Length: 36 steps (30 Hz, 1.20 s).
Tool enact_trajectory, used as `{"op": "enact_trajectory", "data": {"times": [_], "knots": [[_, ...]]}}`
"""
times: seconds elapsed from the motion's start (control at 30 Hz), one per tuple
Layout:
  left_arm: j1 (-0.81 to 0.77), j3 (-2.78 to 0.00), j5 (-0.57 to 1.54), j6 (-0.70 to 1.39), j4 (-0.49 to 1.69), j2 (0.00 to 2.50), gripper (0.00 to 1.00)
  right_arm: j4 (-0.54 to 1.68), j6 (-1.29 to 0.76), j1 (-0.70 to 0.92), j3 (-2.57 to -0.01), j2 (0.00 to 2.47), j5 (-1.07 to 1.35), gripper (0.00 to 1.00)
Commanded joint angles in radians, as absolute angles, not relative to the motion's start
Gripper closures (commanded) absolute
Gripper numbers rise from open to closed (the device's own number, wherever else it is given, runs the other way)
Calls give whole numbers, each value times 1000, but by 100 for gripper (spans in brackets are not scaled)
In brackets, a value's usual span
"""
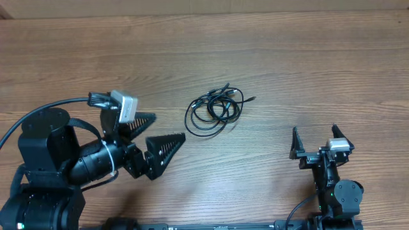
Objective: Untangle cables
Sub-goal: 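Raise the left arm and swing the left gripper over the cable bundle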
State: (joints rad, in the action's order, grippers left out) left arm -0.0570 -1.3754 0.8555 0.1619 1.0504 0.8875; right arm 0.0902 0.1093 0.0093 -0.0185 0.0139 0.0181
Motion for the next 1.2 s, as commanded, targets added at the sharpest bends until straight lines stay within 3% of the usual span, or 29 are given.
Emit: {"op": "enact_trajectory", "data": {"times": [0.0,0.2,0.47,0.83,1.17], "knots": [[-53,-1403,970,191,1042,882,0,84,113,18,-8,3,9,0],[-68,-1404,934,233,1048,882,0,84,113,18,-8,3,9,0],[-189,-1411,689,278,1076,891,0,84,113,18,-8,3,9,0],[-429,-1647,279,285,1400,1143,0,84,113,18,-8,3,9,0],[-468,-1670,262,286,1437,1302,1,84,113,18,-8,3,9,0]]}}
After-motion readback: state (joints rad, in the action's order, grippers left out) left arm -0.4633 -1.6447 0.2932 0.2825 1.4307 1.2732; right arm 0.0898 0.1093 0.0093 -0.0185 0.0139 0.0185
